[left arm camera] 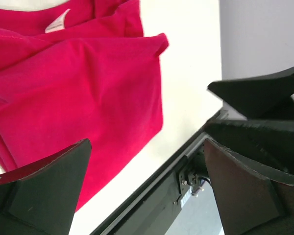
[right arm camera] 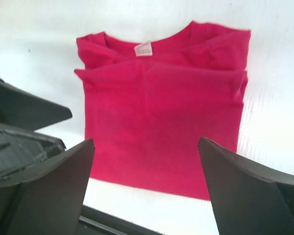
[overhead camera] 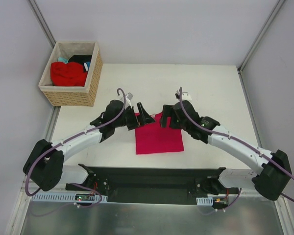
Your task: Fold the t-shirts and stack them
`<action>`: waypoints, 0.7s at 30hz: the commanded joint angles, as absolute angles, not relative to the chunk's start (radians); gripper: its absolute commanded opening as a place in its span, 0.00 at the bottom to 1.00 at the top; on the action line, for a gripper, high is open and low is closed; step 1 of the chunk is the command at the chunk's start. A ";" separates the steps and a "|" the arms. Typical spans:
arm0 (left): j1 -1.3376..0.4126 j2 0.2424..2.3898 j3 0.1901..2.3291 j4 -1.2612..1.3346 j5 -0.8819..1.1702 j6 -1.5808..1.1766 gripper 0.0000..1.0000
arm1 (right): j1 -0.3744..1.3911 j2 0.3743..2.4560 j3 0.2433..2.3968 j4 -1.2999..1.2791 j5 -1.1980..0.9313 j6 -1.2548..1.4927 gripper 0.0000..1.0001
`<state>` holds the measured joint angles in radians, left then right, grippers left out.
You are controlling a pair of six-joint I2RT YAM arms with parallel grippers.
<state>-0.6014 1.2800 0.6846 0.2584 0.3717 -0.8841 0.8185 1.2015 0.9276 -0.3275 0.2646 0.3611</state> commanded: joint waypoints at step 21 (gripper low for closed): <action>-0.483 1.493 0.787 0.272 0.416 -0.856 0.99 | 0.549 1.526 1.098 -0.271 0.147 0.209 0.91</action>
<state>-0.4953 1.5177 0.7517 0.2569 0.3908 -0.8707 0.5591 1.5345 1.0409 -0.2687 0.1528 0.2302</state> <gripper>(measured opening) 0.991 0.908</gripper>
